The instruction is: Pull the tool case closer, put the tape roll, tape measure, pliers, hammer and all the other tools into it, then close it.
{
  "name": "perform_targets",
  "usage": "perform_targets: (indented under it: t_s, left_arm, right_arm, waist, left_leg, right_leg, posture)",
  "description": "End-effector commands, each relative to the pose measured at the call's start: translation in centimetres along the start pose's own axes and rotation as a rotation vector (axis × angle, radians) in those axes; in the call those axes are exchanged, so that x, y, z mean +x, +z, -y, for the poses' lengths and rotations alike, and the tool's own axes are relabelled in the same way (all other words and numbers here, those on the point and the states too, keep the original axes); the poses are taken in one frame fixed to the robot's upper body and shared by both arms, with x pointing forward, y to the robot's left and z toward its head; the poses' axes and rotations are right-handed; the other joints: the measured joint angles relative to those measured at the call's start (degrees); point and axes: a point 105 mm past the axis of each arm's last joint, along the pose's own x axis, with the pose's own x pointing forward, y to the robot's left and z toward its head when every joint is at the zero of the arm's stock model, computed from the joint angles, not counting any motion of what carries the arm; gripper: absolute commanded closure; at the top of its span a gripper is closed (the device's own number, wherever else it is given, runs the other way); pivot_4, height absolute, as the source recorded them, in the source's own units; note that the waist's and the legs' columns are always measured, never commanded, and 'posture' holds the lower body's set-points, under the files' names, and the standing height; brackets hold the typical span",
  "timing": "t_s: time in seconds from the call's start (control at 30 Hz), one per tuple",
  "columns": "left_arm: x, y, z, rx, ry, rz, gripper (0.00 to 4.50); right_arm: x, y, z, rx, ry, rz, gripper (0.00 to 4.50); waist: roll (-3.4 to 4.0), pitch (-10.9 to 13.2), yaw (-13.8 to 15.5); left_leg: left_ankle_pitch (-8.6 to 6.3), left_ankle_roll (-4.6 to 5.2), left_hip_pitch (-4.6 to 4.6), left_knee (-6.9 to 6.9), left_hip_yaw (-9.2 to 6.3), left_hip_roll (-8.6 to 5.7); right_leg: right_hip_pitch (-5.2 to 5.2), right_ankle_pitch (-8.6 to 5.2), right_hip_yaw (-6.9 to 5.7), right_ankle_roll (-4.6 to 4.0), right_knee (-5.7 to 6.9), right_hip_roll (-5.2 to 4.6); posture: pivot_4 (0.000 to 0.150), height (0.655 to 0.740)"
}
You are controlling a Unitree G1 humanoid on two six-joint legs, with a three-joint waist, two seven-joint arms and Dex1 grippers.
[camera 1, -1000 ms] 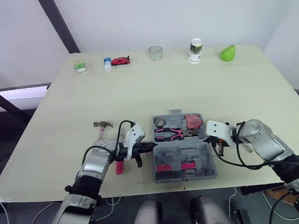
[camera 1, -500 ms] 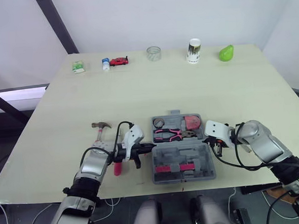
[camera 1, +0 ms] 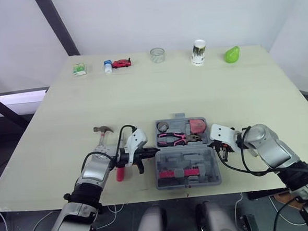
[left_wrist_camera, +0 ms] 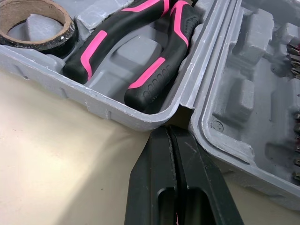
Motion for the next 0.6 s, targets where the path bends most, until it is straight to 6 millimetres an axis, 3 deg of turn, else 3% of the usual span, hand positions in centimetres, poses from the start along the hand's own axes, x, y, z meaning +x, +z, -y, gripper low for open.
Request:
perform_targets:
  t_s: [0.03,0.6]
  left_arm:
    - [-0.12,1.14,0.13,0.027,-0.003,0.043,4.42]
    - [-0.58,0.95,0.46,0.015,0.004,0.040,4.42]
  right_arm:
    - [0.72,1.61,-1.37,-0.041,0.062,0.059,4.50]
    - [1.02,2.28,-1.84,-0.052,0.083,0.082,4.50]
  waist:
    - [0.00,0.0,0.0]
    - [0.00,0.0,-0.2]
  left_leg:
    - [0.00,0.00,0.00,0.00,-0.01,0.00]
    - [0.00,0.00,0.00,-0.01,-0.12,0.01]
  right_leg:
    - [0.00,0.00,0.00,0.00,0.00,0.00]
    - [-0.01,0.00,0.00,0.00,0.00,0.02]
  posture:
    - [0.150,0.7400]
    - [0.150,0.7400]
